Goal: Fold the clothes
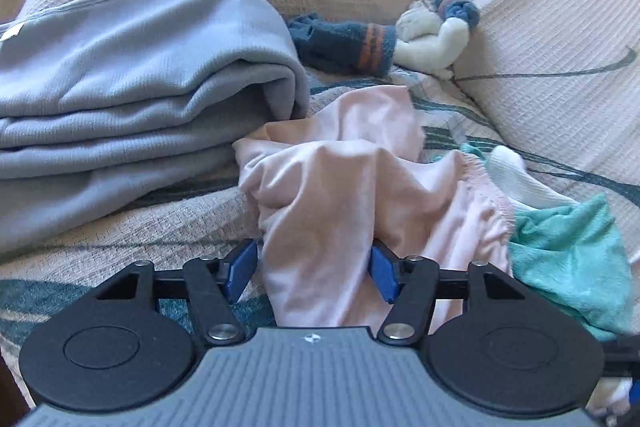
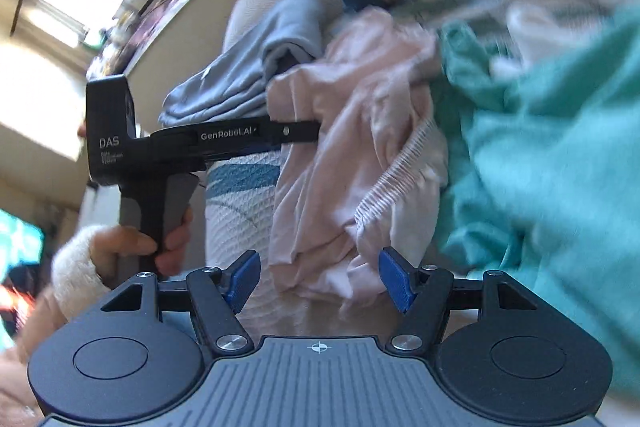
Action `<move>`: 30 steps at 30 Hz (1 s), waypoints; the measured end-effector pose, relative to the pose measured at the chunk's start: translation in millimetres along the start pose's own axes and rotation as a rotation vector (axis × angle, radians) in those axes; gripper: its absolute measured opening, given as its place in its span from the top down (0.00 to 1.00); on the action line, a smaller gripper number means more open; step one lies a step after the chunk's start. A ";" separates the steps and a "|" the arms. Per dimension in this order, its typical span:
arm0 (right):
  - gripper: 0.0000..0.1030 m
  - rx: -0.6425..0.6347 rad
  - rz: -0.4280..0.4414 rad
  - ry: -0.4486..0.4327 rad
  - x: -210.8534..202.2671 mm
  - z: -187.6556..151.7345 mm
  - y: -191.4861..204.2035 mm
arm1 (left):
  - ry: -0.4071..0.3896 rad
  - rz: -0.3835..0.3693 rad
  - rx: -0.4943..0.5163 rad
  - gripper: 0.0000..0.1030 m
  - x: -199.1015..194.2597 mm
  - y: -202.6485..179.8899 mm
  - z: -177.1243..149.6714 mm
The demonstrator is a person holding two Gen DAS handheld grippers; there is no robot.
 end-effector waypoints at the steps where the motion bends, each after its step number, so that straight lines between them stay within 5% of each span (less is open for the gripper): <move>1: 0.35 0.024 0.002 0.000 3.8 -1.4 -1.5 | -0.001 0.002 -0.005 0.45 1.4 0.4 0.1; 8: 0.31 0.190 0.012 0.000 30.3 -11.3 -11.9 | -0.008 0.016 -0.041 0.84 2.0 -1.6 -0.1; 14: 0.32 0.241 -0.038 -0.044 62.7 -8.3 -15.8 | -0.063 0.023 -0.052 0.89 -24.4 -0.4 -1.7; 16: 0.66 0.184 -0.076 -0.048 67.5 -8.8 -11.9 | -0.081 0.044 -0.068 0.90 -35.9 5.7 -3.9; 18: 0.90 0.143 -0.082 -0.057 63.8 -8.1 -7.7 | -0.102 0.069 -0.083 0.96 -51.9 13.3 -9.4; 19: 0.90 0.127 -0.072 -0.063 60.1 -7.4 -5.3 | -0.115 0.084 -0.088 0.98 -61.3 17.1 -12.4; 22: 0.92 0.015 -0.104 -0.072 48.3 -1.2 11.3 | -0.150 0.158 -0.066 0.98 -91.2 24.8 -21.6; 26: 0.92 -0.162 -0.097 -0.115 19.4 20.8 46.7 | -0.154 0.157 -0.079 0.96 -113.3 37.6 -29.7; 30: 0.92 -0.213 -0.088 -0.163 -6.8 42.0 58.6 | -0.143 0.104 -0.178 0.63 -105.5 46.8 -29.6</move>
Point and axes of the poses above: each gripper's, at about its wrist camera, not at the fingertips, and x roughly the way its jaws point, y to its left, z to its top, the point moved 3 cm from there along x, roughly the way its jaws point, and after that the axes turned 1 degree about z, right-handed, at the moved point
